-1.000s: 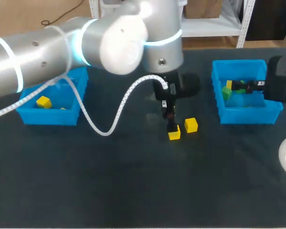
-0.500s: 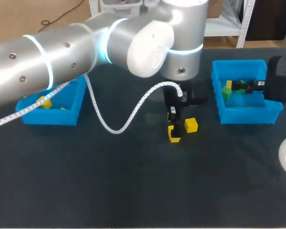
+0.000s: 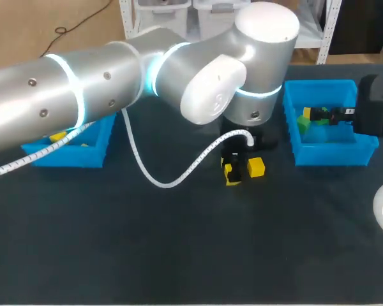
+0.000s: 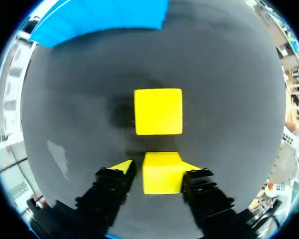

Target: Put the green cubes in the right bin and the yellow cubes in the left bin.

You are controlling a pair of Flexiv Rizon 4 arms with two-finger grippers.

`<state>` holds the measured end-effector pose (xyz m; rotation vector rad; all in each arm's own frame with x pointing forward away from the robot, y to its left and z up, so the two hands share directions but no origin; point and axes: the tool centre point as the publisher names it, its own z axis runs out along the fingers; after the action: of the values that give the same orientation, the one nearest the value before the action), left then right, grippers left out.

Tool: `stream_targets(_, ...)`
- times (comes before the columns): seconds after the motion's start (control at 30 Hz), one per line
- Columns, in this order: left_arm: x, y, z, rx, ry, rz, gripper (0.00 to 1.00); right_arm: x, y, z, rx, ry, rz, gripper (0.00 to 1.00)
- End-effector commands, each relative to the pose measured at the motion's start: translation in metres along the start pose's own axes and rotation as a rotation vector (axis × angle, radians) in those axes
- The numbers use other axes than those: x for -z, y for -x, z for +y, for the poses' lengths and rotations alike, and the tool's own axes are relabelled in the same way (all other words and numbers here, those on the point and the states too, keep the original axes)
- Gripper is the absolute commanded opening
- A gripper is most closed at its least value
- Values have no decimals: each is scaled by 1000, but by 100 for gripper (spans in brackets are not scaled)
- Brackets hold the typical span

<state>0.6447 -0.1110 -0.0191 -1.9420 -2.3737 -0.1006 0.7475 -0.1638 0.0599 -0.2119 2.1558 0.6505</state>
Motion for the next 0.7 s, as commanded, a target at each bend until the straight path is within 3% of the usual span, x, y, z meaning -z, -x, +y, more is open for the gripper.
stream_targets(0.03,-3,-10,2,25,19,-53,0,1,1,-1,-2,6,3,100)
stream_targets(0.27,31,-26,33,189,61,-171,0,1,1,-1,-2,6,3,100)
stream_targets(0.5,93,-77,100,522,85,-362,0,1,1,-1,-2,6,3,100)
stream_targets(0.63,115,-114,136,711,85,-446,0,1,1,-1,-2,6,3,100)
stream_targets(0.7,121,-131,149,778,132,-448,0,1,1,-1,-2,6,3,100)
